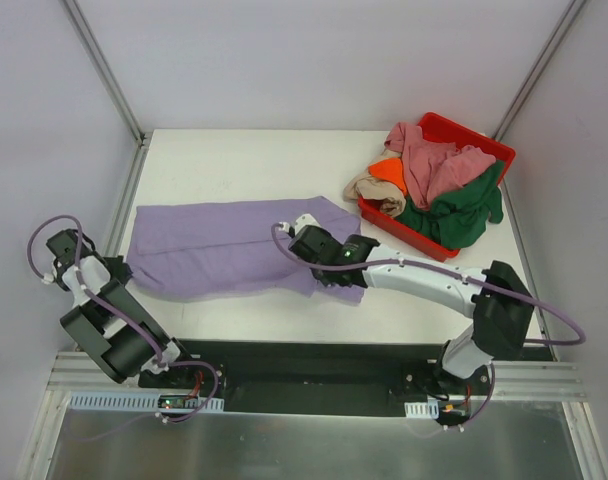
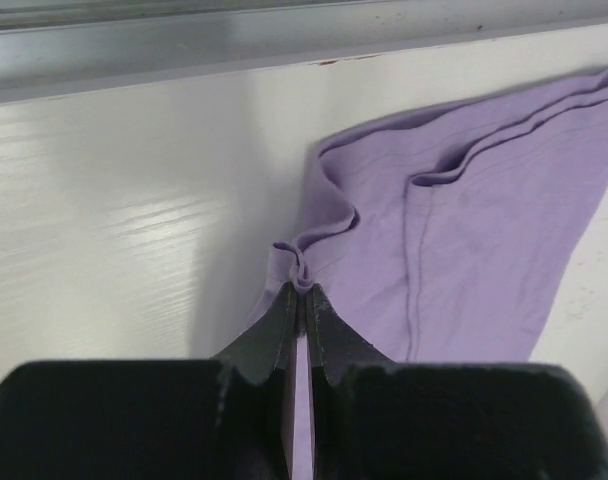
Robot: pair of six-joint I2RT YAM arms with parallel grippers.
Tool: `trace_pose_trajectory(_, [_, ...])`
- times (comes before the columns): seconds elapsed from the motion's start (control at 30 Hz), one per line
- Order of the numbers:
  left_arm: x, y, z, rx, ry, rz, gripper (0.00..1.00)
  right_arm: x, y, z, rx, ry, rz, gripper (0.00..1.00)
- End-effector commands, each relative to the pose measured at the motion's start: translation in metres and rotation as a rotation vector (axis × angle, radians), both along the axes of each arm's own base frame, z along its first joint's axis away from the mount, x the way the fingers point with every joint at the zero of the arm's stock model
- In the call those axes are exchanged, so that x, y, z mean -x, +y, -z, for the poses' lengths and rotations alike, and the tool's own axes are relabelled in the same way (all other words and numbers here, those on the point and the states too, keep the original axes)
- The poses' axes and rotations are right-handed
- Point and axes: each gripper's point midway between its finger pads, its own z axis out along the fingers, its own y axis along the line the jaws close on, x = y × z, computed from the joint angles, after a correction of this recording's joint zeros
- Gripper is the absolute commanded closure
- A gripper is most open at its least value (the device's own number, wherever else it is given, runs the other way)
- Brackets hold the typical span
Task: Fold and stack the t-shirts
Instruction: Grap the side of the flattened tshirt closest away from the robot with both arms, then fold the other side of the tshirt into a rectangle
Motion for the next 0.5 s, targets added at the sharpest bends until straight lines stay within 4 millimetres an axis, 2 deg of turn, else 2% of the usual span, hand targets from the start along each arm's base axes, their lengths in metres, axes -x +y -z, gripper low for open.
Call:
trace_pose_trajectory(0.0, [-0.028,0.003,-0.018,0.038,-0.054,0.003,1.0,-0.031,0.004,-0.022,-0.004,-0.067,0.001,1.0])
trace_pose_trajectory(0.13, [-0.056,0.001,-0.025,-0.005,-0.039,0.065,1.0,-0.062,-0.003,-0.03,0.018,-0.1,0.045,1.0])
trace_pose_trajectory(0.27, [-0.063,0.007,-0.023,-0.003,-0.024,0.033,1.0,-0.083,-0.003,-0.033,0.01,-0.093,0.052,1.0])
trace_pose_trajectory(0.47, [-0.073,0.012,-0.013,0.018,0.002,0.043,1.0,-0.113,0.006,-0.027,0.0,-0.068,0.036,1.0])
